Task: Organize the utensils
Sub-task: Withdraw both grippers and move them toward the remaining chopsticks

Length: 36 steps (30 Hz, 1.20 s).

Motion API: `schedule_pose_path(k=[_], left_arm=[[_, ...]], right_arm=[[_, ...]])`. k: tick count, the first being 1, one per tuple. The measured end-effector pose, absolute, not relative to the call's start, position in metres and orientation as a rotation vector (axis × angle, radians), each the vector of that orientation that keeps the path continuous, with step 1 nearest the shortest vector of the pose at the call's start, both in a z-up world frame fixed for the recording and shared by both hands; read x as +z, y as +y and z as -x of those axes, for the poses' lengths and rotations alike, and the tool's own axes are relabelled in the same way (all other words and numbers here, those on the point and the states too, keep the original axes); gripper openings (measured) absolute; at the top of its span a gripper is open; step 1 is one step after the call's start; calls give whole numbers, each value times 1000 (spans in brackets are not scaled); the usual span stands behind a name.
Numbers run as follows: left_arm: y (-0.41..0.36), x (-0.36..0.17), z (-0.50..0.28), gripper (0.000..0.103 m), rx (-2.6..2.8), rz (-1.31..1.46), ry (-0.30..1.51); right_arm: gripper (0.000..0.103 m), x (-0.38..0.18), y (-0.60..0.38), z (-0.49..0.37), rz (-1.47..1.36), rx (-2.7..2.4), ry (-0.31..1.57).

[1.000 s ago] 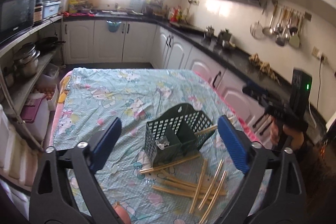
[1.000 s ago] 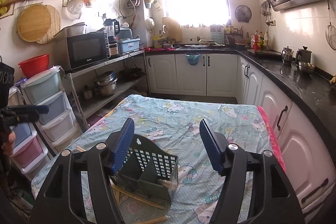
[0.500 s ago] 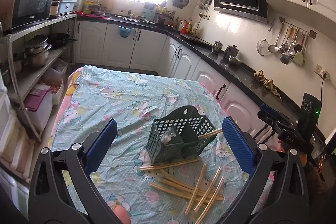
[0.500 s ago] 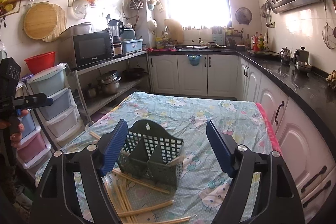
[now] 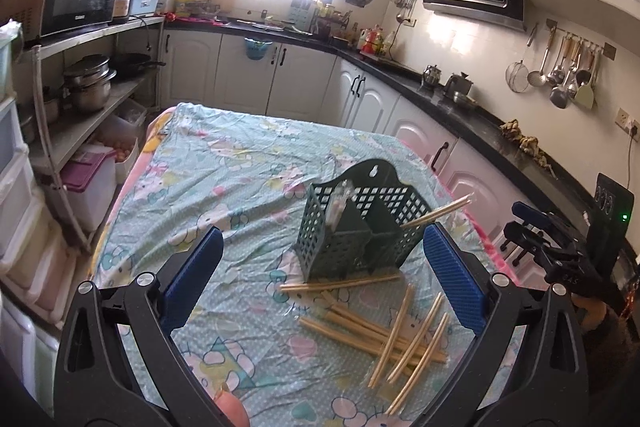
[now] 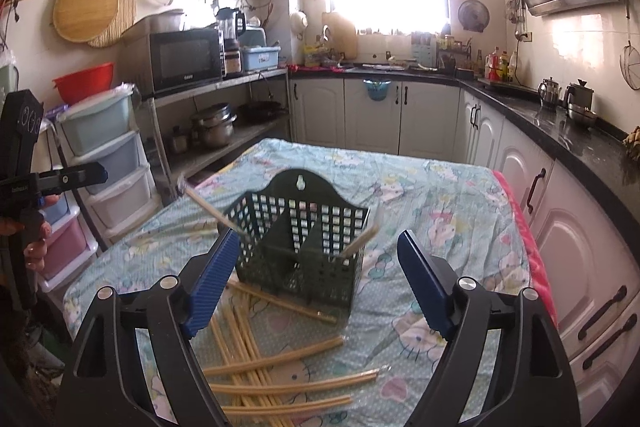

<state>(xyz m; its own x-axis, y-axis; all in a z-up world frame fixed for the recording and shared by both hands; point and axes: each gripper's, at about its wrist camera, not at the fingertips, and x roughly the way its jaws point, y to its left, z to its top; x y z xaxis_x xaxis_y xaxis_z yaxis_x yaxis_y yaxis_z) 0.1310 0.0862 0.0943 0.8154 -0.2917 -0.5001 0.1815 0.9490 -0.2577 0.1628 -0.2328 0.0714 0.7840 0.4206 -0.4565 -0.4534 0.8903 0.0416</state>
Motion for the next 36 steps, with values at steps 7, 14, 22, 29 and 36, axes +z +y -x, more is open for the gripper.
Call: schedule_pose_path(k=[7,14,22,29,36], left_arm=[[81,81,-125,92,-232,171,572],[74,59,-125,92,-228,155,608],[66,30,-128,92,-226,139,670],[66,6,-136,92,-212,153,724],[72,-16,-147,92,-203,180,771]], right_arm=[[79,54,-224,-156,86,484,516],[80,34,-213,-154,103,494,564],[80,10,-205,-157,113,489,630],[80,-8,-202,-162,112,468,688],[80,-24,-203,-170,85,455,756]])
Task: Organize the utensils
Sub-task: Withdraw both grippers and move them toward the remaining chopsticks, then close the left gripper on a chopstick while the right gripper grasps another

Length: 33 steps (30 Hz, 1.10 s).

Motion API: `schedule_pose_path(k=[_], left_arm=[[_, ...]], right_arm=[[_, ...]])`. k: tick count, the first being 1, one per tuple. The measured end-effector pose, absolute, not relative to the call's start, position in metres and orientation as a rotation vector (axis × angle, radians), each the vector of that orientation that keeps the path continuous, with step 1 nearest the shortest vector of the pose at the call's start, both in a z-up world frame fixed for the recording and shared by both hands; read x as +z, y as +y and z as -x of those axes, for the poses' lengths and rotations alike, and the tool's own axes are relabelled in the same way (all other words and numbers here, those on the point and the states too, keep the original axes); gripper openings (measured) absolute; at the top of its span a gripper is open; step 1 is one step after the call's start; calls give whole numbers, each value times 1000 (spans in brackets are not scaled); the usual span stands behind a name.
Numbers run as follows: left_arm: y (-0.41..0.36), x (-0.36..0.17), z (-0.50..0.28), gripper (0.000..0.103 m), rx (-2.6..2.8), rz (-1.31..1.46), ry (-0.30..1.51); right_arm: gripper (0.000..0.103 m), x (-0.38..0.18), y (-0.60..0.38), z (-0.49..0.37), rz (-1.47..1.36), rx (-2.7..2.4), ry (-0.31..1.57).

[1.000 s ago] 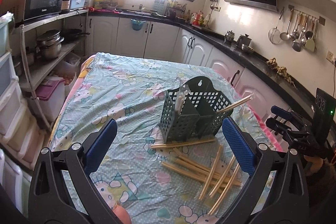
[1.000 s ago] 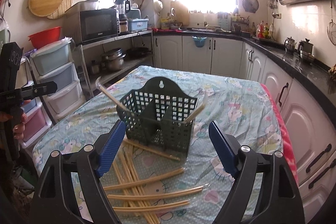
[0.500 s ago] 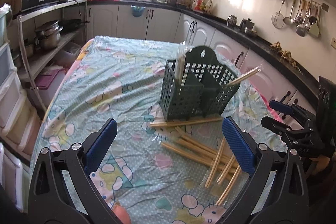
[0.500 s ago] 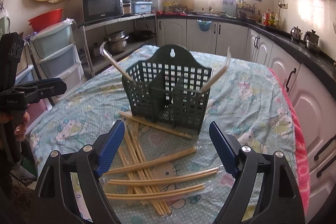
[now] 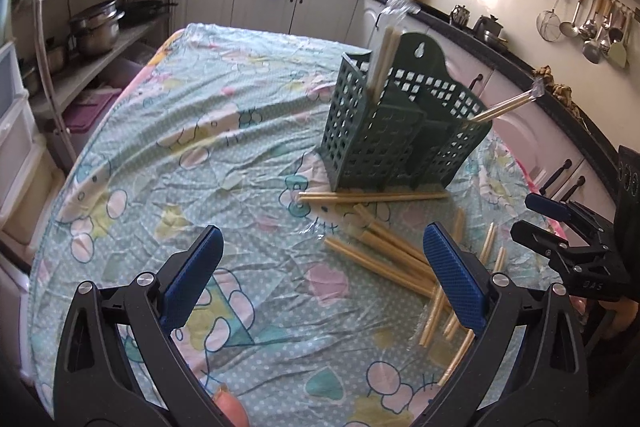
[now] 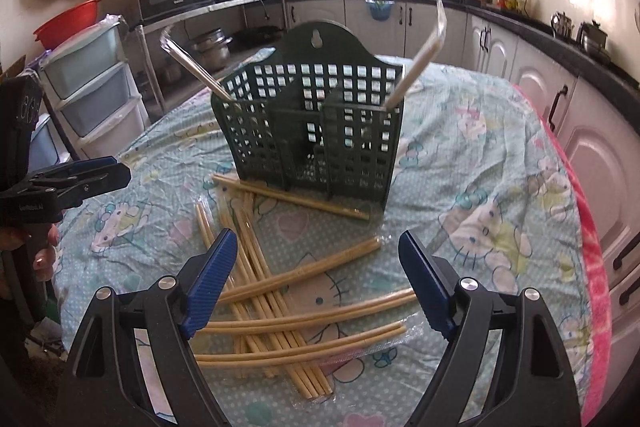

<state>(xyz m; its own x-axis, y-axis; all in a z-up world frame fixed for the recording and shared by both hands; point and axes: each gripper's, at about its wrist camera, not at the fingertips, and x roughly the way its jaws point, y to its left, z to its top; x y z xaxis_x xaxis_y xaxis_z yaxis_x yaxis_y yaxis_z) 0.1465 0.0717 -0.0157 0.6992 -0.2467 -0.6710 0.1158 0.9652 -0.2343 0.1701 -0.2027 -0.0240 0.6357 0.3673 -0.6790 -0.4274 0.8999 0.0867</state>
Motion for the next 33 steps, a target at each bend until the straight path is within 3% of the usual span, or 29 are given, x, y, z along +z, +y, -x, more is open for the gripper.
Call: schedule_pose_path(k=[8,14,24,33], left_arm=[[77,-39,-166,91,-226,234,833],[79,-52,-189,66,-260,240,869],[84,-67,-223,44,-315,286,895],[91,-79,-235,35,-325,350,895]], right_arm=[[80,-37,-203,-178,74,437,800],[76,-46,-207,-191,39,421,834],[61,-65,-207,-218,-19,396,922],[52,-81,-212,-236,-97,349,1012]])
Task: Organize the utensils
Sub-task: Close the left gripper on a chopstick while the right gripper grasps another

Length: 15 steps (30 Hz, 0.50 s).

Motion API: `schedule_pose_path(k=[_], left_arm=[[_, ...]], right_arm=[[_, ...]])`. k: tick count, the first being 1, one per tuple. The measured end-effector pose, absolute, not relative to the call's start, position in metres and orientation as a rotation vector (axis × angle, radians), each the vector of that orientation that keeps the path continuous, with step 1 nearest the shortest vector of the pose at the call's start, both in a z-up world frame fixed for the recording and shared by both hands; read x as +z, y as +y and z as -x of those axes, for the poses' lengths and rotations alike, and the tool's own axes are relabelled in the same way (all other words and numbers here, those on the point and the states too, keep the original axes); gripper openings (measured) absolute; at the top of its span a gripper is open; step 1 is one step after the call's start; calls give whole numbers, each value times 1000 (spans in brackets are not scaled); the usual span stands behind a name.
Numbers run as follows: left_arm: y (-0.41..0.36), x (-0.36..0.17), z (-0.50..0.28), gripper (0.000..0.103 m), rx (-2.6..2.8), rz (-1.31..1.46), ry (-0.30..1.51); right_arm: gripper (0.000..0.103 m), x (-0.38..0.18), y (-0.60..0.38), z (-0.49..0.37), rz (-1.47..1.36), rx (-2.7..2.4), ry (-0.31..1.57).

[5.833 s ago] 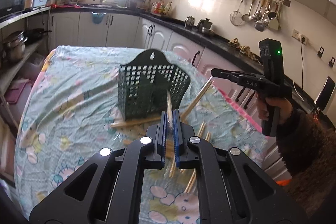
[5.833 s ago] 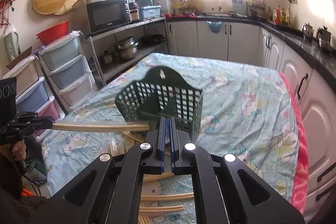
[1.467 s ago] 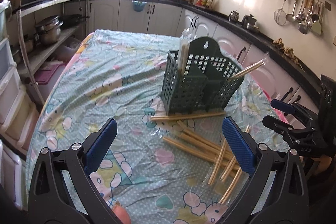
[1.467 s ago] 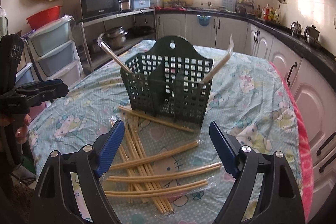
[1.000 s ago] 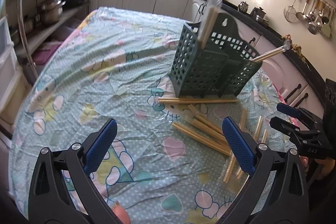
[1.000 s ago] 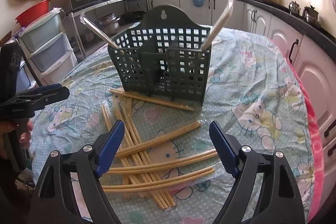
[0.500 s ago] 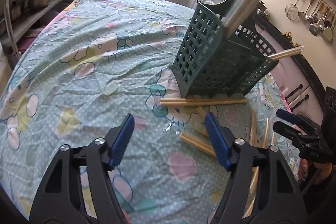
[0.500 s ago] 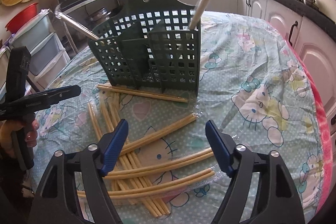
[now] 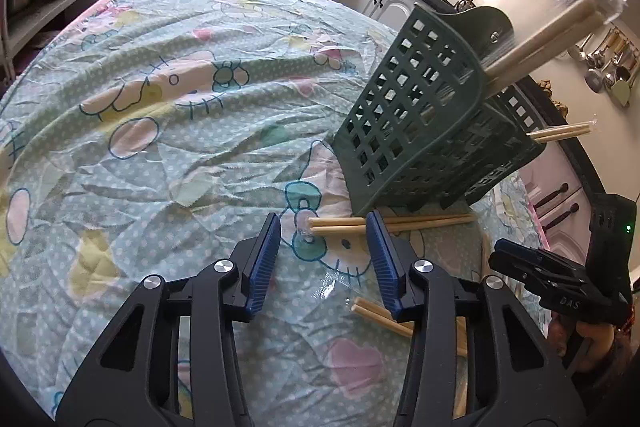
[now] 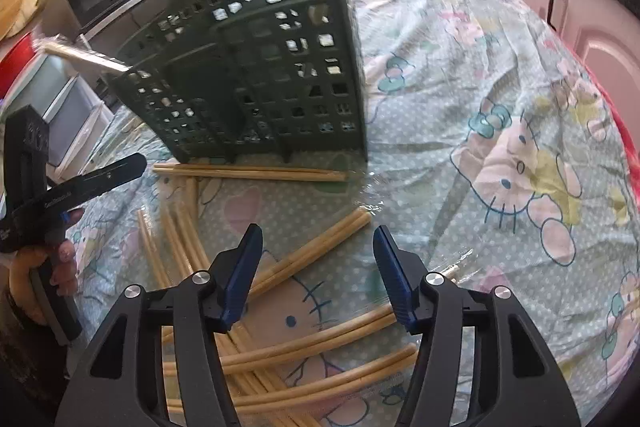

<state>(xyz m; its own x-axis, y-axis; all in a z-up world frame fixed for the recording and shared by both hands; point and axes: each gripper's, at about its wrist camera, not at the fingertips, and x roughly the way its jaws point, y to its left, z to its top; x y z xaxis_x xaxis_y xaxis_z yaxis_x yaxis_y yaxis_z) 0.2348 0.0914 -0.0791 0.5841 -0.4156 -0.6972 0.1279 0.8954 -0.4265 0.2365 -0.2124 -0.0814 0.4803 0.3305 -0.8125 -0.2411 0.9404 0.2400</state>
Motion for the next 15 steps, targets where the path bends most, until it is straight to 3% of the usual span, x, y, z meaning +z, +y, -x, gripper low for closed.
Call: schedule_pose_path(k=[11,15], left_arm=[[93,-89,-239,14,-315,373,907],[97,-90,-238,9,-306,382,902]], right_arm=[[39,-88,-220,-258,-192,308,1085],[26,-88,-222,-265,-212,285,1095]])
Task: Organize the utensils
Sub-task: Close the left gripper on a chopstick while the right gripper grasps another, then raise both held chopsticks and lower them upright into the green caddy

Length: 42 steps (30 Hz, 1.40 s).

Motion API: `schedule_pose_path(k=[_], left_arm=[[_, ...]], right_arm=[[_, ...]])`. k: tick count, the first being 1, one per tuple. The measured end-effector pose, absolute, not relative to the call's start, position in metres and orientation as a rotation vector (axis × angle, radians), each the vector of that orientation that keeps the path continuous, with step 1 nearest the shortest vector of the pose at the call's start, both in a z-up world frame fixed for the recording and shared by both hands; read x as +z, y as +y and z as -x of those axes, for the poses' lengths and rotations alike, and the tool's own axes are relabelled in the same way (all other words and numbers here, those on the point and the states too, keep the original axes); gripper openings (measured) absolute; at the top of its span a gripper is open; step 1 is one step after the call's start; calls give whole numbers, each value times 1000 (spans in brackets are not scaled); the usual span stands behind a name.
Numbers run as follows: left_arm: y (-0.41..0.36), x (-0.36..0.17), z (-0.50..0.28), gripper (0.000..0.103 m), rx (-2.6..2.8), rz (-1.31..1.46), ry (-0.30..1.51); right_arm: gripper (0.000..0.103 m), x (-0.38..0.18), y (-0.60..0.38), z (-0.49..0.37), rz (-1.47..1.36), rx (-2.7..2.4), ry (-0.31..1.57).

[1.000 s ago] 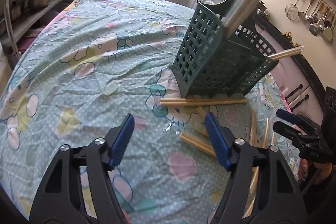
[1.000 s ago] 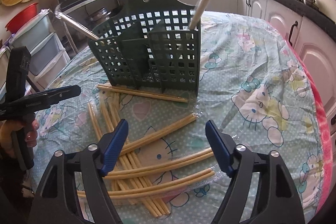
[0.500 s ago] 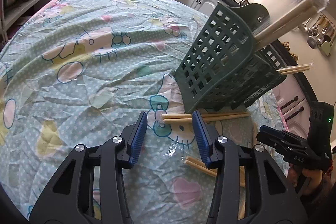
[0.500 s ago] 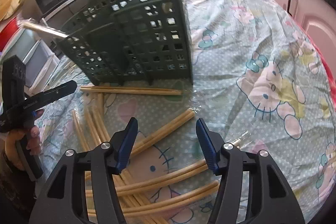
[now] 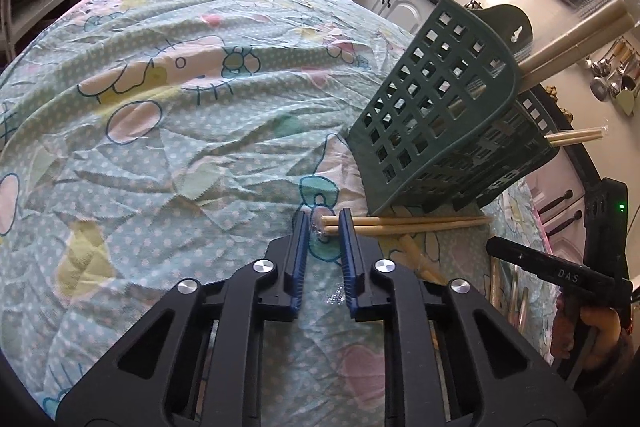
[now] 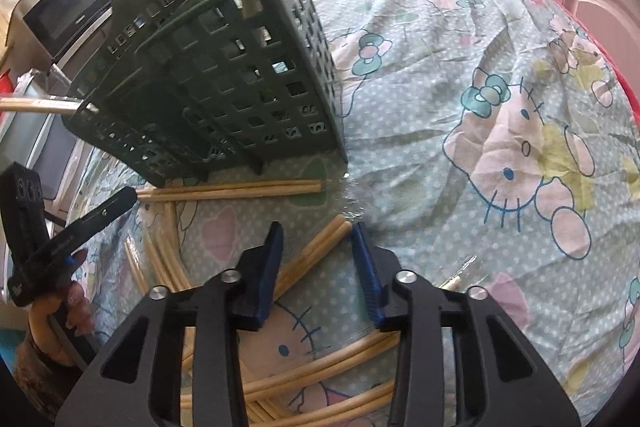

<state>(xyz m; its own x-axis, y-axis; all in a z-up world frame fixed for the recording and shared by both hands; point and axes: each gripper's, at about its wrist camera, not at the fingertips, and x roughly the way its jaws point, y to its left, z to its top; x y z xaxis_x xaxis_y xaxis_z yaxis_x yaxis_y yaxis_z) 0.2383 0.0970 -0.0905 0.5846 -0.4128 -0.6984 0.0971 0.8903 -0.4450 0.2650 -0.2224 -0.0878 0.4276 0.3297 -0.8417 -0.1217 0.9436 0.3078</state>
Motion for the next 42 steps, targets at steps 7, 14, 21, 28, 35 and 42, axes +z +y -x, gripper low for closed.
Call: schedule_pose_path(k=[7,14,21,28,35,42], left_arm=[[98,-90,-237,2,-302,372,899],[104,-84,-230,1,-318,389,876],[118,-60,-213,1,-339,422,811],[125,-34,-192,1,-352,441,739],[119,-6,-170,1,-400,439,667],[111,35,-146,1,-449,435,566]], right_arm=[[16,-87,-227,-272,-244,265,1093],[11,-80,-239,-272,-323,283,1084],[9,-65,-248,-261,-381,322,1046],[8,-49,-254,-245,-411,376,1003],[7,-32,-250,-231,-407,409,963],[6,-20,-256,-222,-421,425,925]])
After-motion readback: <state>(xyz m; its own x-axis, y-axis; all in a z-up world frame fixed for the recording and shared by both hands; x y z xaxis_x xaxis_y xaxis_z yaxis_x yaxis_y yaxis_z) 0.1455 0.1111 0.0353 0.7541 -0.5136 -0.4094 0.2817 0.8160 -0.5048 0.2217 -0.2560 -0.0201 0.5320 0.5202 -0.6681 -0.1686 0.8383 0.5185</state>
